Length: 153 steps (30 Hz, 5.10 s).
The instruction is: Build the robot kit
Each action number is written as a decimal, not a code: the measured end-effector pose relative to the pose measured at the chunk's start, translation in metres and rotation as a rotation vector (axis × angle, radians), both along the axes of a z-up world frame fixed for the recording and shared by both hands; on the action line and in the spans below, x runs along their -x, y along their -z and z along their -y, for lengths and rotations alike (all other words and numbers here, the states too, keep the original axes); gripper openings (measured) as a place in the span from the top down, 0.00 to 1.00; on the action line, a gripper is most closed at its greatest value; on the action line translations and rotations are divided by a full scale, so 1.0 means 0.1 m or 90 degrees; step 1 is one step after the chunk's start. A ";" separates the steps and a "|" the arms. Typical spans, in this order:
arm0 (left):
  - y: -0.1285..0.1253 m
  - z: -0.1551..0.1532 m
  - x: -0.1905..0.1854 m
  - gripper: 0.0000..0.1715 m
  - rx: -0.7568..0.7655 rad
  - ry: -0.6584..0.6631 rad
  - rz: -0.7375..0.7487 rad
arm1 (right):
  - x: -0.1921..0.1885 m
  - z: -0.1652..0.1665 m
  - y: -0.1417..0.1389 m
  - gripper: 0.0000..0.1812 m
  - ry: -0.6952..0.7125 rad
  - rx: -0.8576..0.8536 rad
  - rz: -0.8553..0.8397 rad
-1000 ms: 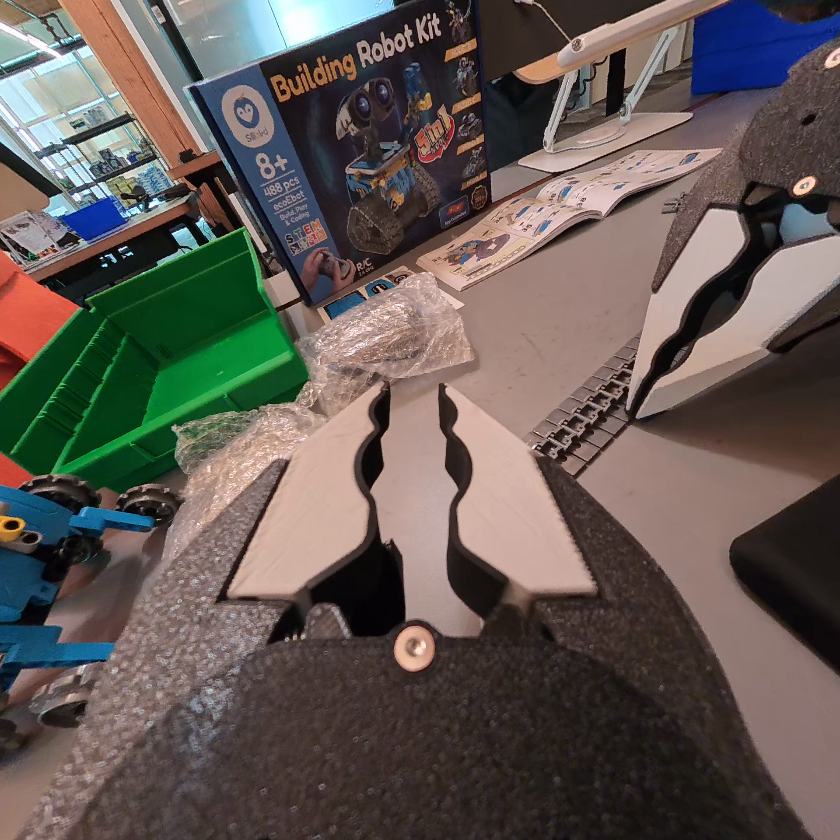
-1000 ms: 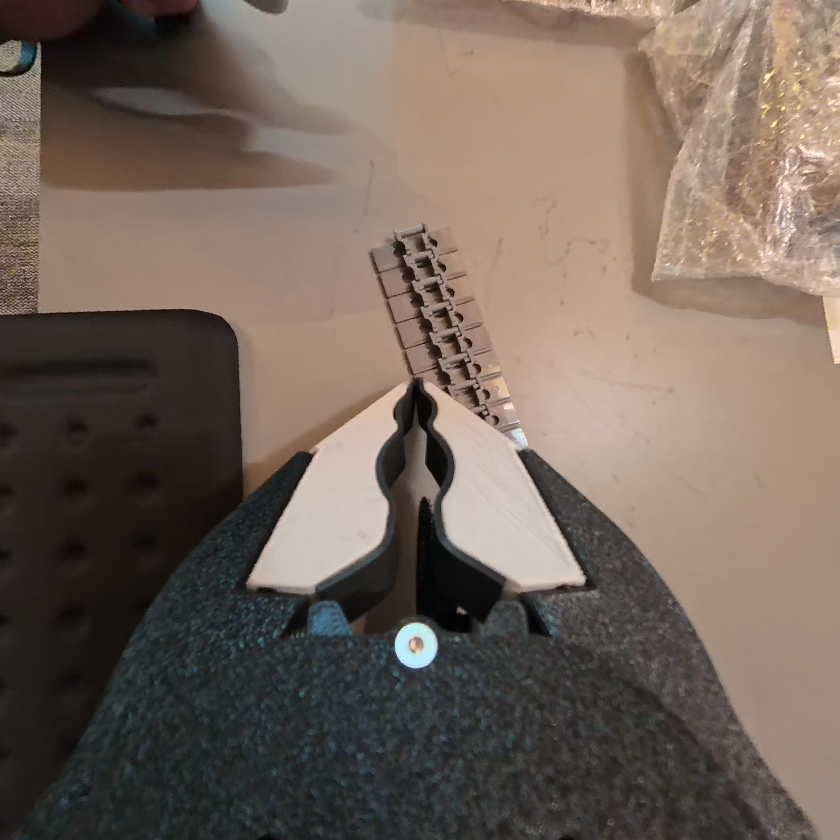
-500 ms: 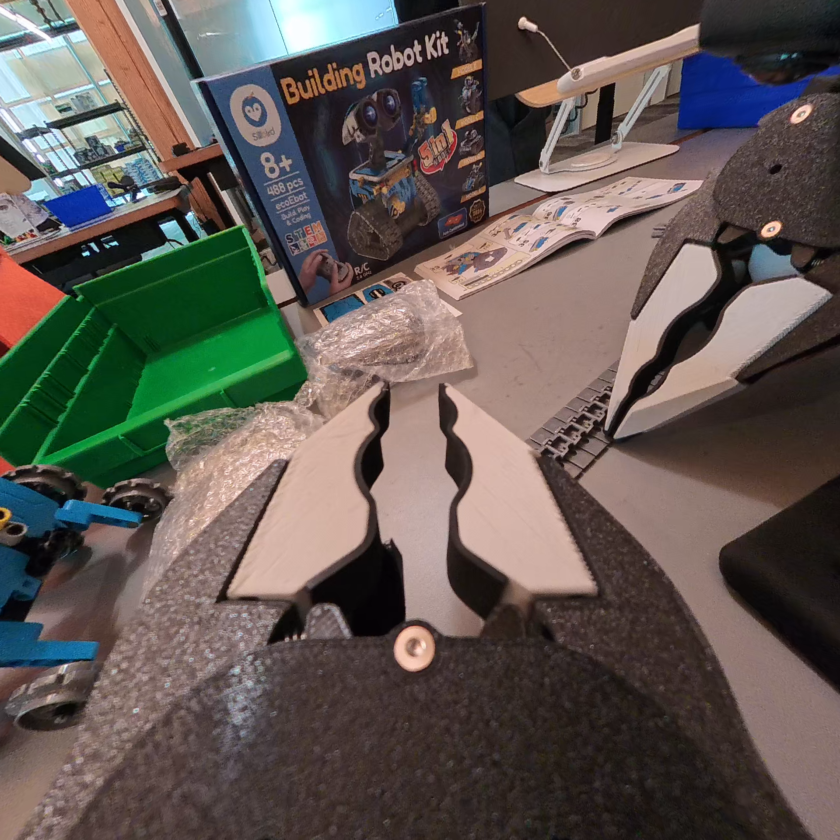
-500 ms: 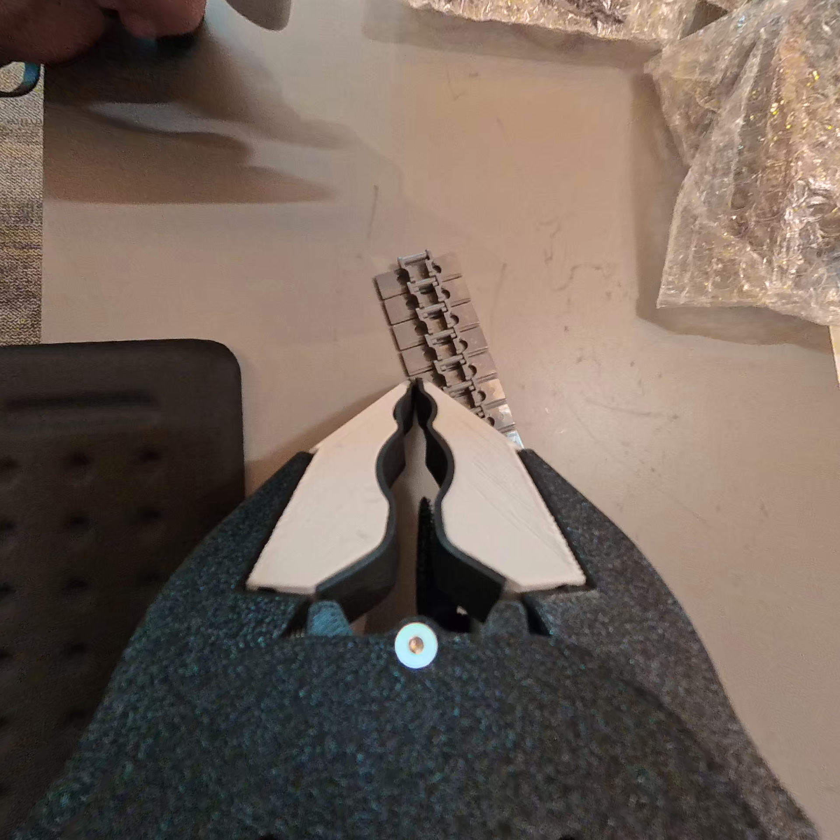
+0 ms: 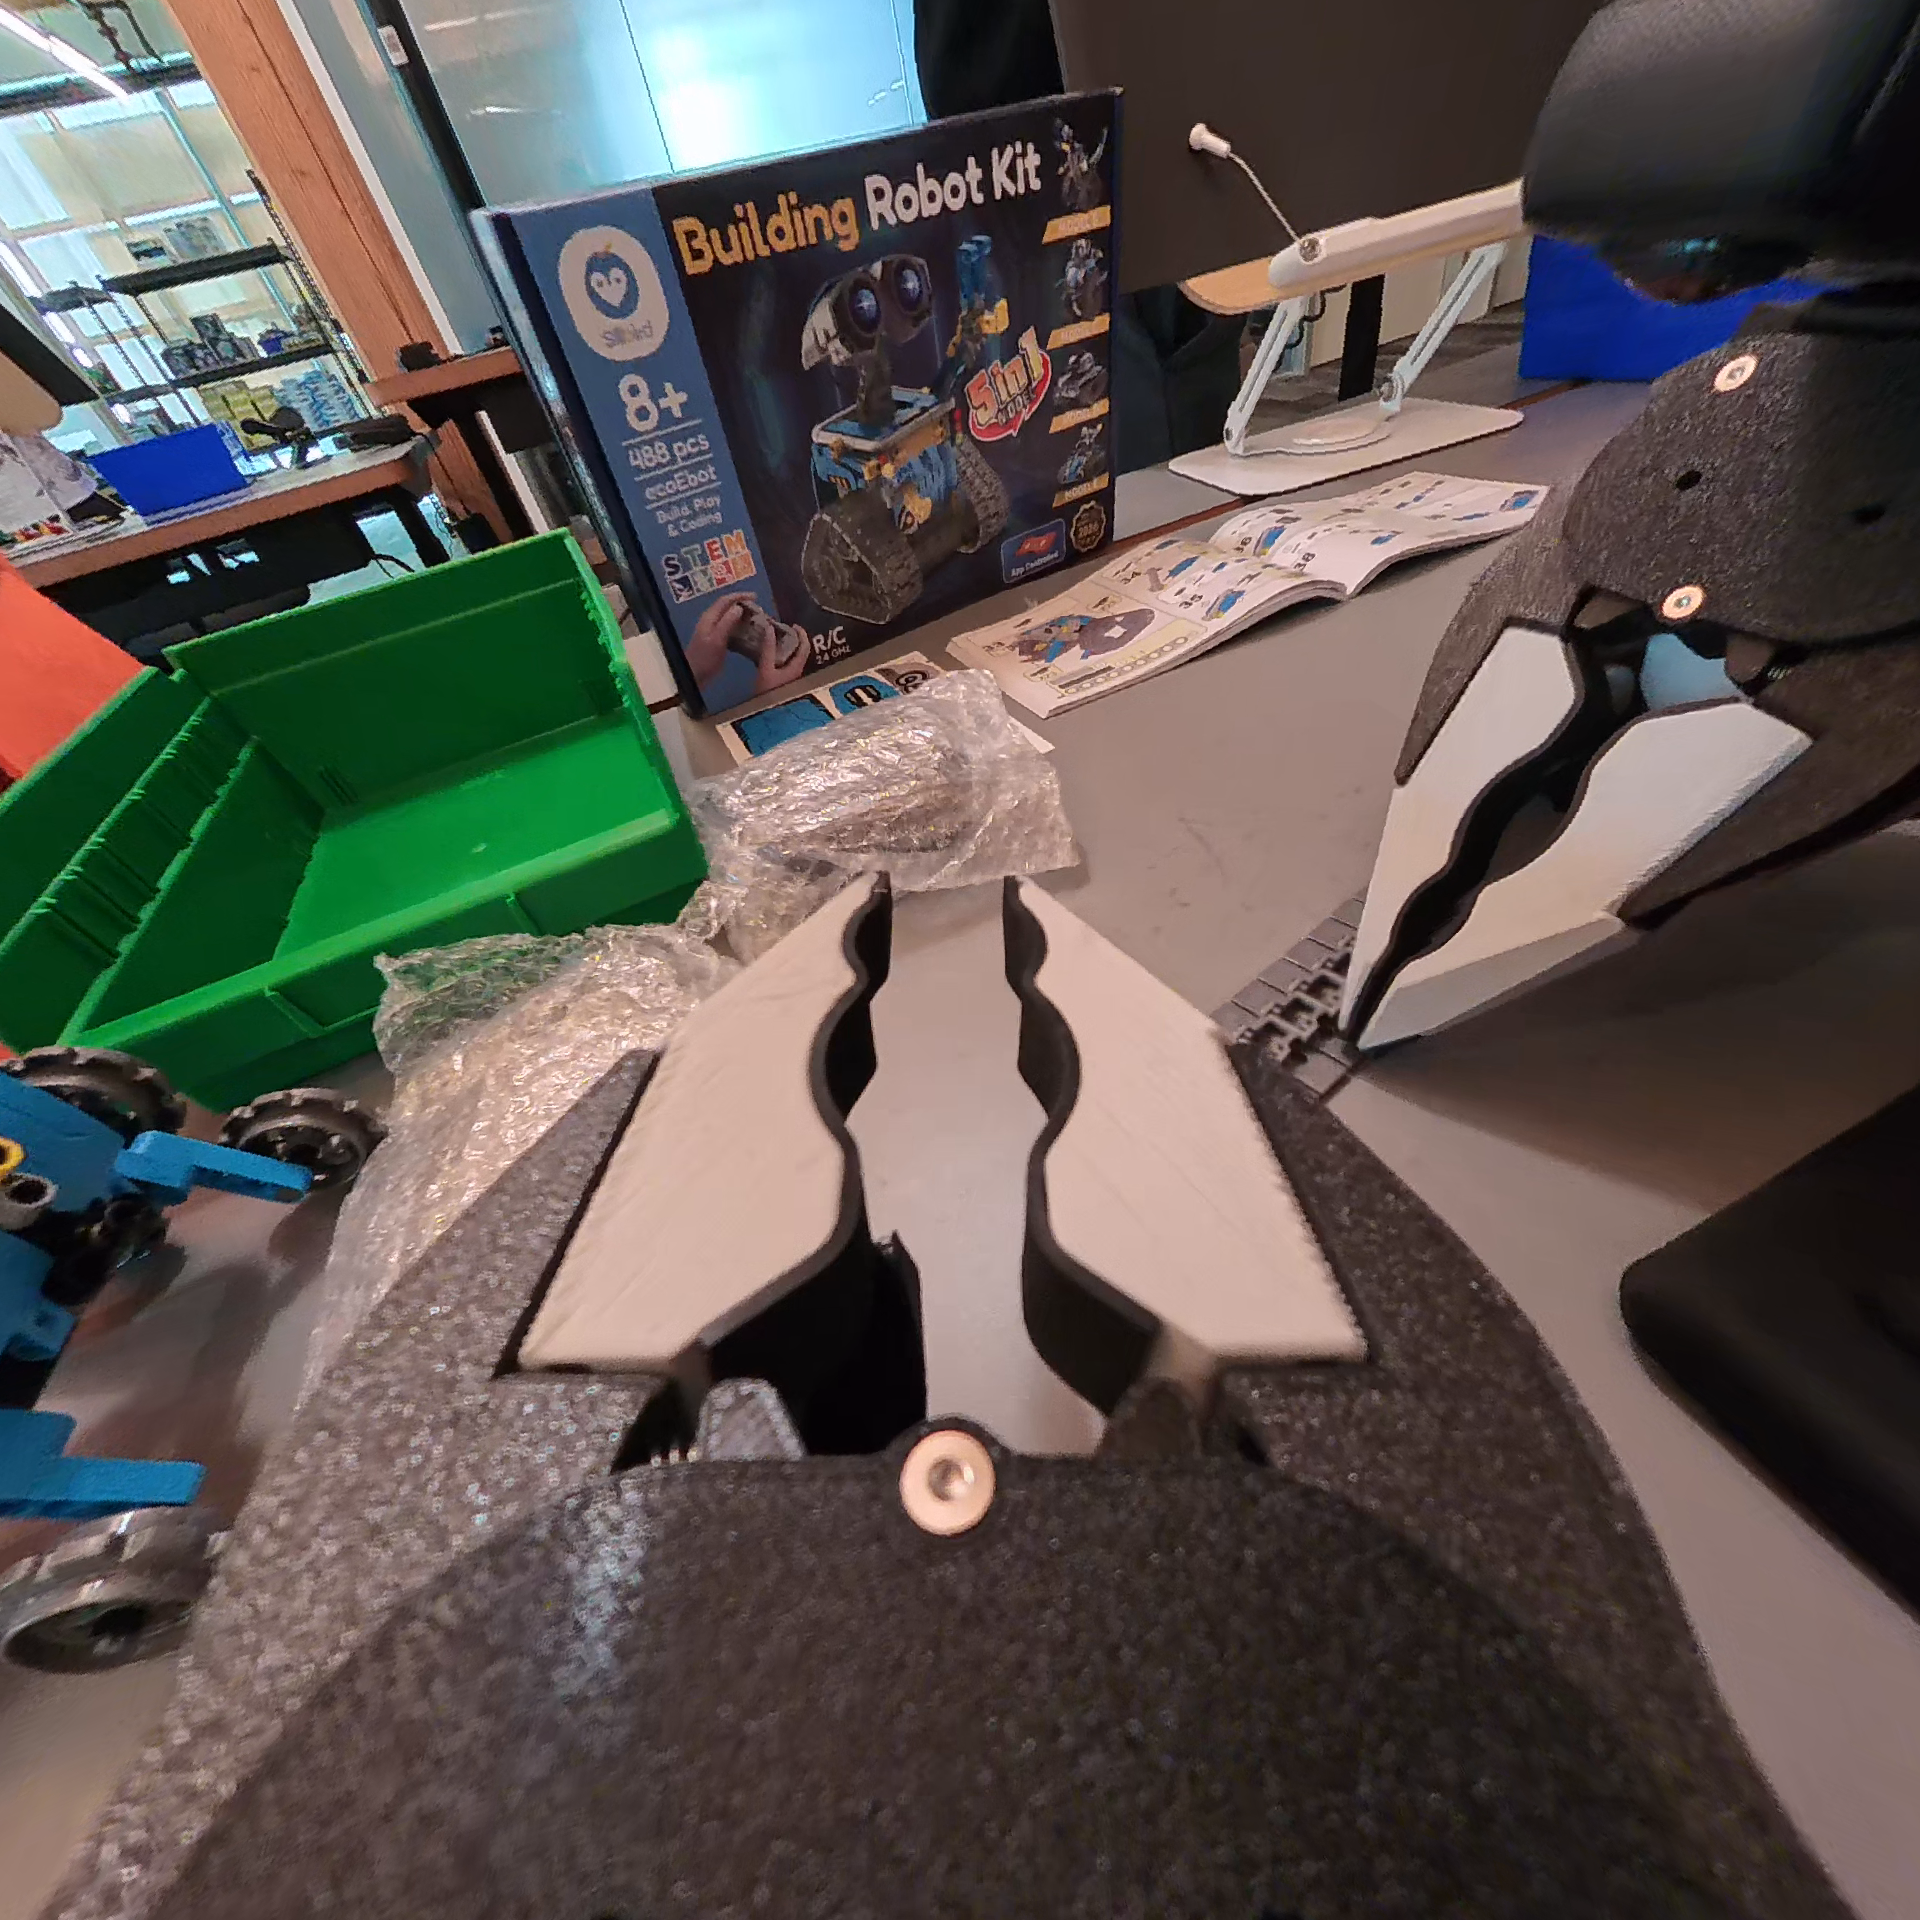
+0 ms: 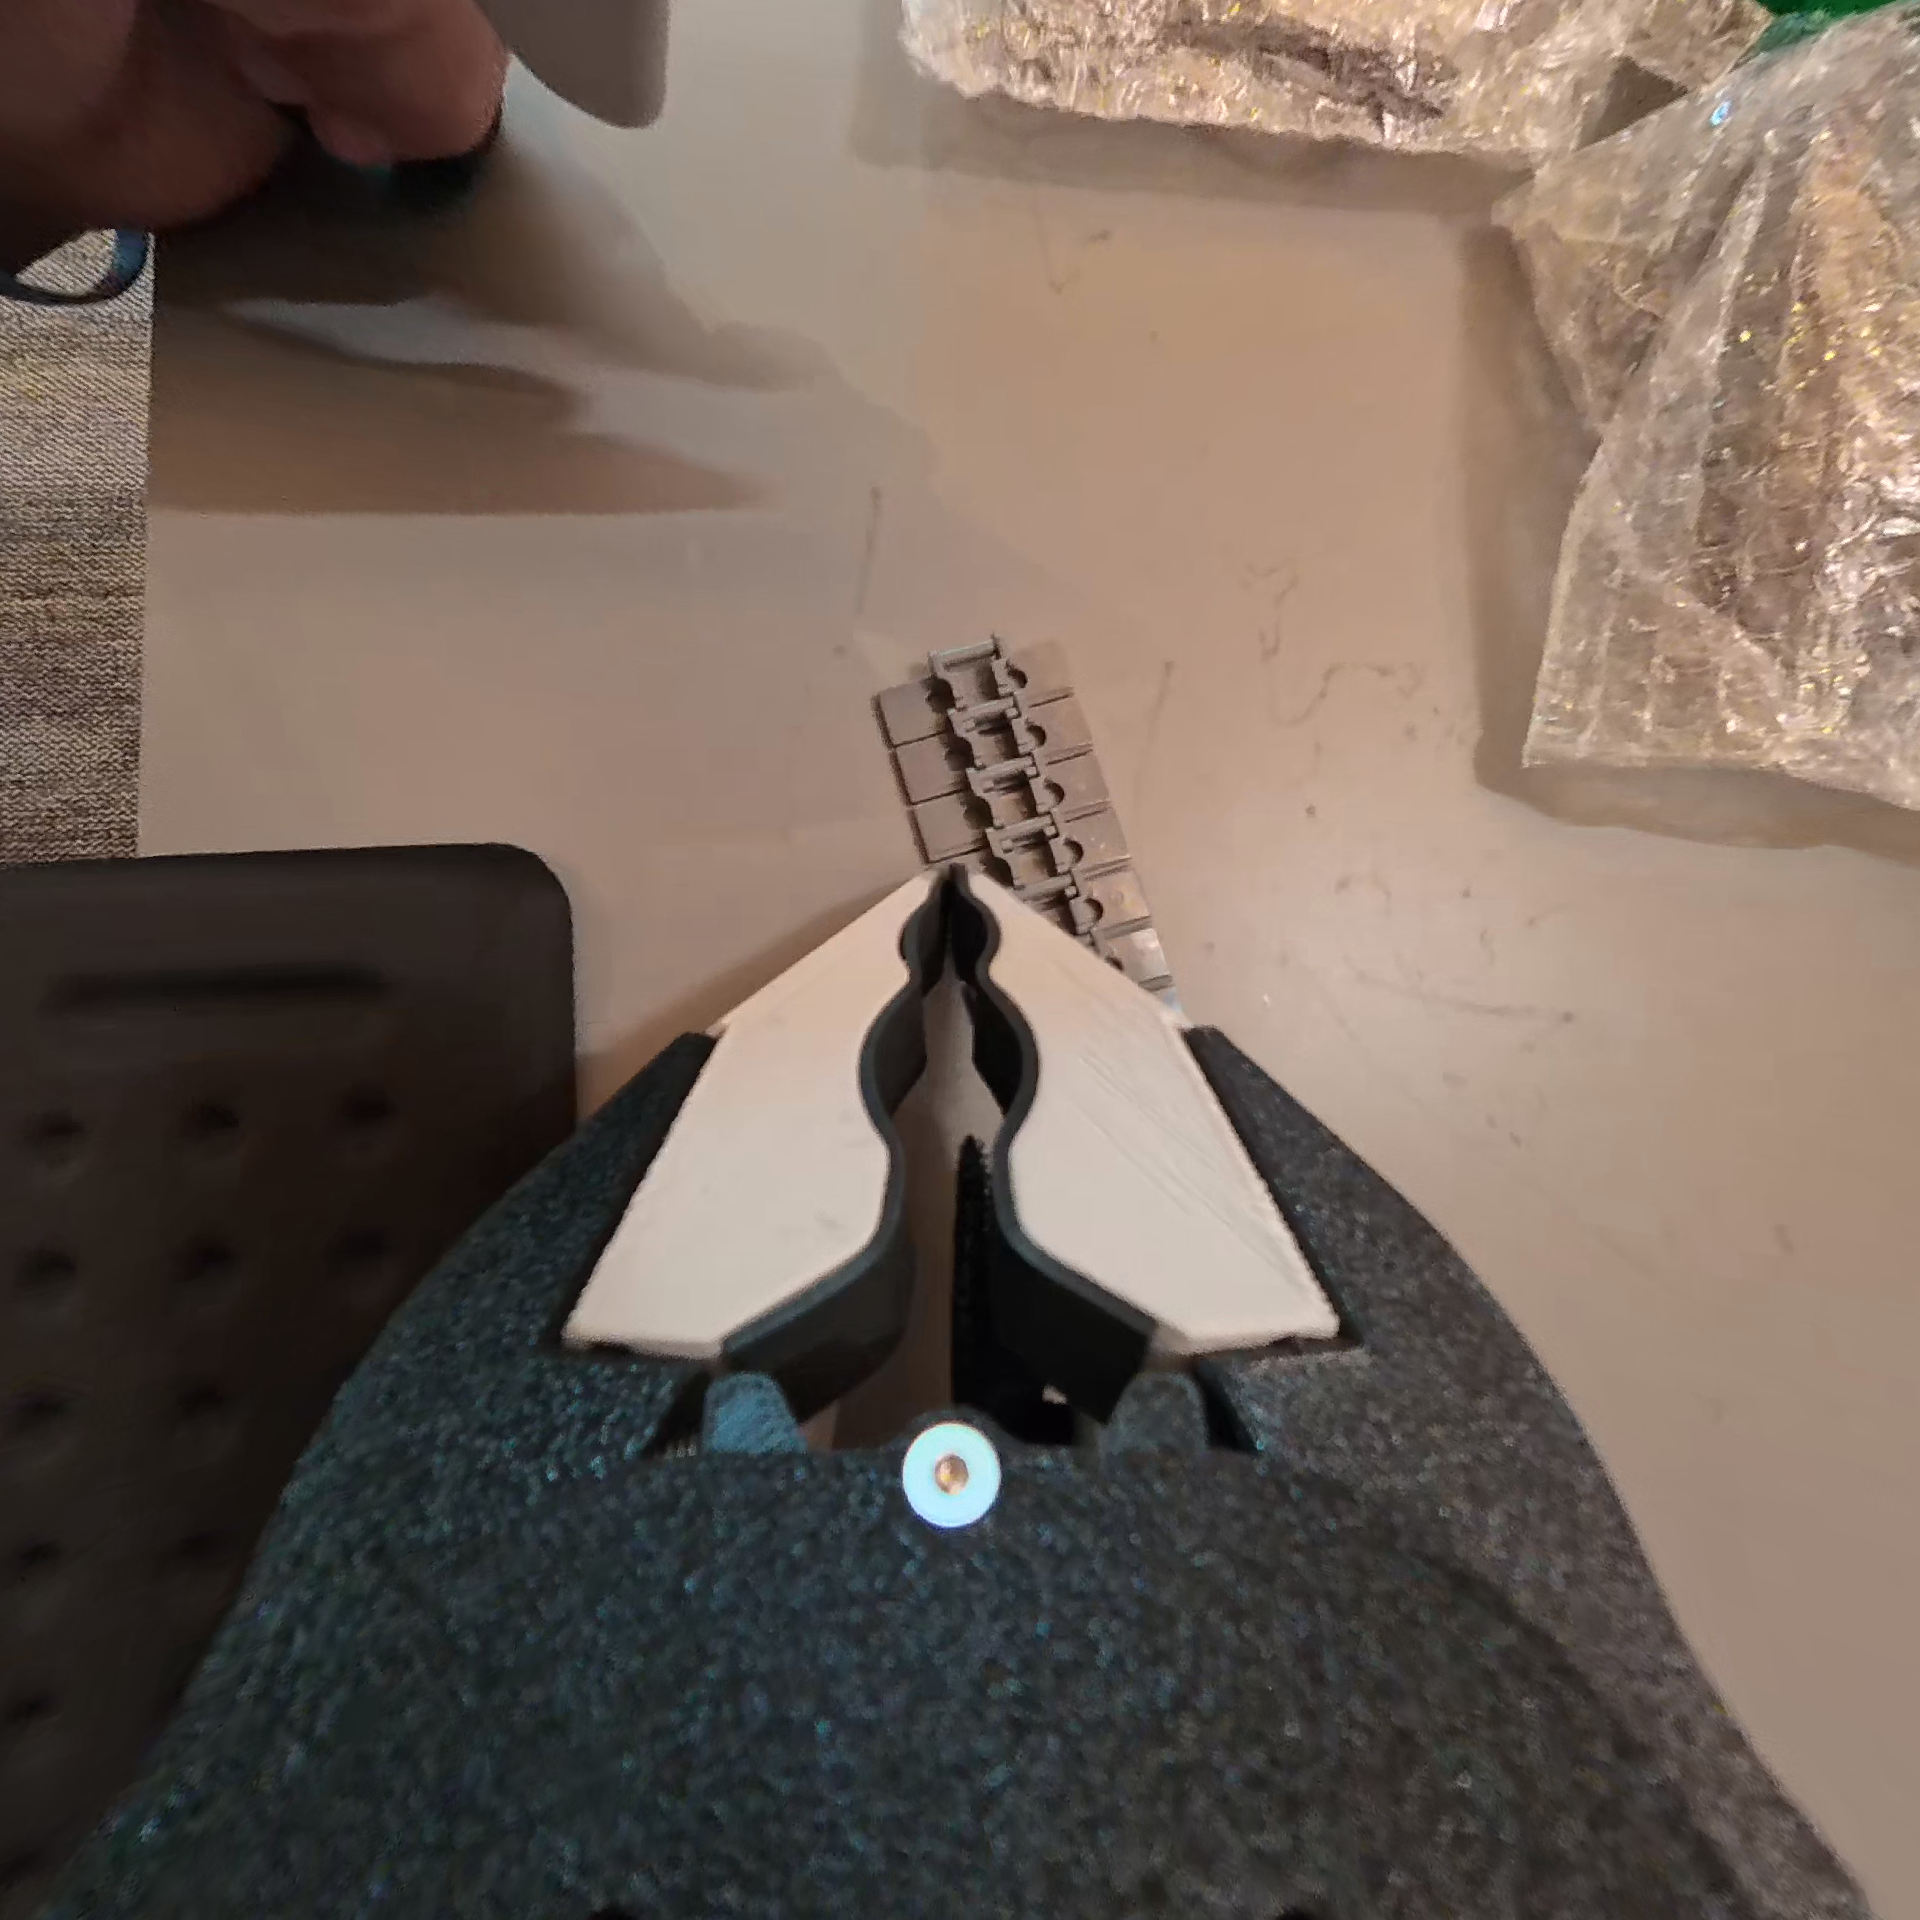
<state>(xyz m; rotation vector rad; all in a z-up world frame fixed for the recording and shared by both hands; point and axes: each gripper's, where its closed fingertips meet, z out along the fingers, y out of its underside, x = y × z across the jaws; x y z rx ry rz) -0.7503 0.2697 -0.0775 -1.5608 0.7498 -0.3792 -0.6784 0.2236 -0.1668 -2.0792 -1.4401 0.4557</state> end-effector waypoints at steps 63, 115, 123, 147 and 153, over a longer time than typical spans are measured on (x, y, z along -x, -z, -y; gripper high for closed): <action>0.38 0.56 -2.23 0.79 0.290 0.510 -0.236 | -2.07 0.60 -0.07 0.88 -0.080 -0.018 -0.023; 0.88 0.79 -2.27 0.91 0.287 0.569 -0.342 | -1.86 0.30 0.01 0.94 -0.139 0.064 0.045; 0.89 0.79 -2.27 0.91 0.290 0.572 -0.340 | -1.82 0.30 -0.09 0.88 -0.144 0.044 0.022; 0.89 0.79 -2.29 0.92 0.296 0.569 -0.338 | -1.77 0.29 0.01 1.00 -0.100 0.121 0.123; 0.89 0.79 -2.29 0.92 0.293 0.565 -0.337 | -1.77 0.28 0.00 1.00 -0.087 0.087 0.096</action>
